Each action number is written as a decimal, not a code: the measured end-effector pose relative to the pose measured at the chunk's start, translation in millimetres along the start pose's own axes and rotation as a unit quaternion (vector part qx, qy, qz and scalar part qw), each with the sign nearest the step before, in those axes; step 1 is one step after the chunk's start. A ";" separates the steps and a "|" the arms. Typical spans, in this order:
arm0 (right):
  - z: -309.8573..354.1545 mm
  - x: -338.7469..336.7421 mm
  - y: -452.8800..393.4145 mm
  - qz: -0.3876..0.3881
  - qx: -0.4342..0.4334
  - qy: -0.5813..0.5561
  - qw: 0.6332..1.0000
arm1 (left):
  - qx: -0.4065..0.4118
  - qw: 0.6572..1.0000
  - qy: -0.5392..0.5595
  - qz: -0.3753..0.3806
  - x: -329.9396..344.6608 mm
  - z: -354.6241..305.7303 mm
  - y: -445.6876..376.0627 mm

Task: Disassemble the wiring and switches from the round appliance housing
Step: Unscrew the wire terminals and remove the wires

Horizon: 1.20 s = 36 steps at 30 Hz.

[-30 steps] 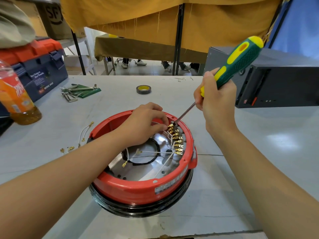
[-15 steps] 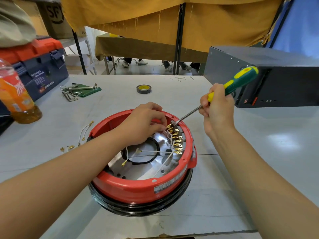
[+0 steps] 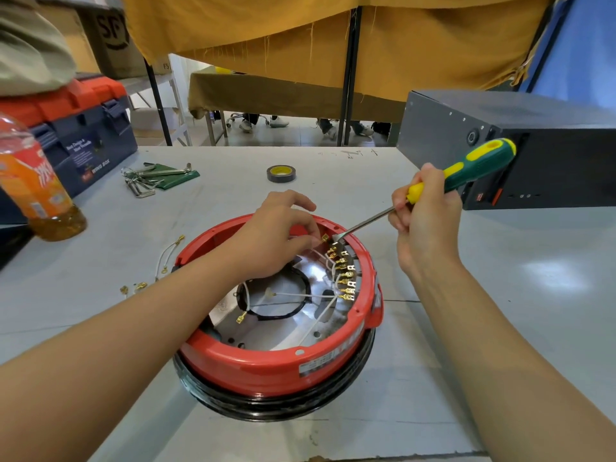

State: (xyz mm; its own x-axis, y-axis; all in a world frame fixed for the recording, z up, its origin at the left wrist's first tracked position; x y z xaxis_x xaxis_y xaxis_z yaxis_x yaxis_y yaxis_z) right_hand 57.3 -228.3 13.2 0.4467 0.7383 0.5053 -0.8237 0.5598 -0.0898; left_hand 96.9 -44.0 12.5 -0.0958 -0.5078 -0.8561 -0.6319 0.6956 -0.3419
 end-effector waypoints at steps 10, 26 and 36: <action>-6.2 2.2 6.8 0.060 0.023 0.014 0.998 | -0.078 0.980 0.127 -0.134 -43.7 11.0 5.0; -23.7 -0.9 3.1 0.049 0.040 0.107 0.992 | -0.332 0.916 0.171 -0.143 -99.8 98.5 126.5; -26.5 -2.5 1.0 0.050 0.040 0.093 0.994 | -0.391 0.919 0.031 -0.049 -68.4 128.6 155.2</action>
State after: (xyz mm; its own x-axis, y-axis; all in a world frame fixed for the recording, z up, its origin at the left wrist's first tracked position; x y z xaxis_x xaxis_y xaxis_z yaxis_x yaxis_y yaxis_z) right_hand 64.6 -219.6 -10.9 0.4118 0.8498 0.3289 -0.8891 0.4539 -0.0596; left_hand 104.3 164.1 -31.8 -0.0372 -0.5942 -0.8035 -0.9967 0.0801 -0.0131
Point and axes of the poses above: each hand's wrist, its own y-axis away from the middle knuckle, its own x-axis out of the palm, z = x × y, the point moved 6 cm from there along -y, towards the middle knuckle, and after that the axes turned 8 degrees about x, right-handed, at the moved point
